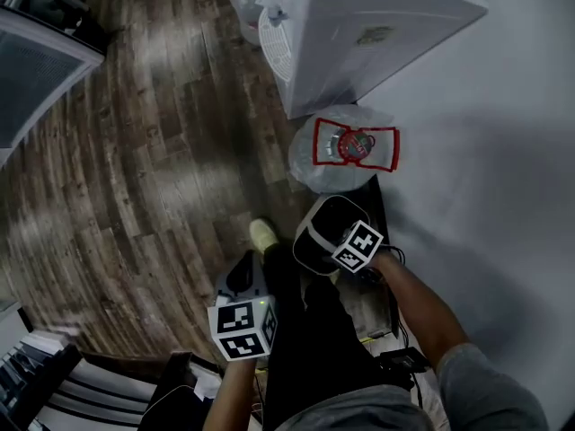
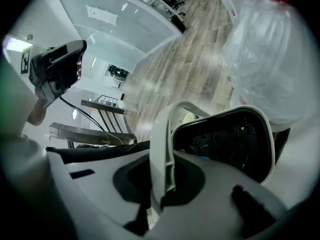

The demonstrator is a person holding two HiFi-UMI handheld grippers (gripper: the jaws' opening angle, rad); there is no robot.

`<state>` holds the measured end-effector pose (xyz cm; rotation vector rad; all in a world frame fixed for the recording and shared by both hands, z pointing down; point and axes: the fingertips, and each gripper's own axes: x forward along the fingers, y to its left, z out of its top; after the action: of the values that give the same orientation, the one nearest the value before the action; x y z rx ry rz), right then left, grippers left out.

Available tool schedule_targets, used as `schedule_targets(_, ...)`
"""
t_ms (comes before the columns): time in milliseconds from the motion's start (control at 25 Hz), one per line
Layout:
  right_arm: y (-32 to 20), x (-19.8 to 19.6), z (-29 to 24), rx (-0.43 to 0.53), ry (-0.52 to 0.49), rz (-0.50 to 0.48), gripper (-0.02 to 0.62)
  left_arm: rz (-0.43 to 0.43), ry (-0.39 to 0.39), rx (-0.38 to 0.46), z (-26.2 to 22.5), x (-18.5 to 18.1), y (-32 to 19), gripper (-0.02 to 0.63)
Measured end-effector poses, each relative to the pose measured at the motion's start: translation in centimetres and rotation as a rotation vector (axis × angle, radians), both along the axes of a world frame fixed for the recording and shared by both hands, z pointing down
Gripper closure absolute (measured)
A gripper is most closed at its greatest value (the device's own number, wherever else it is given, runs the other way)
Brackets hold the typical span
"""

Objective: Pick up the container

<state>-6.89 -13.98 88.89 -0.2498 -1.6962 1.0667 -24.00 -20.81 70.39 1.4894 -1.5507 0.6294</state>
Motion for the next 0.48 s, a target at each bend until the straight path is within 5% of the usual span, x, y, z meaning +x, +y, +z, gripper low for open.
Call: schedule_targets(480,-2.6,-0.3,-17.1,0.046,0.003,0.123,0.569,0.14,-0.016,0.091,-13.8,2.2,-1.9,0.592)
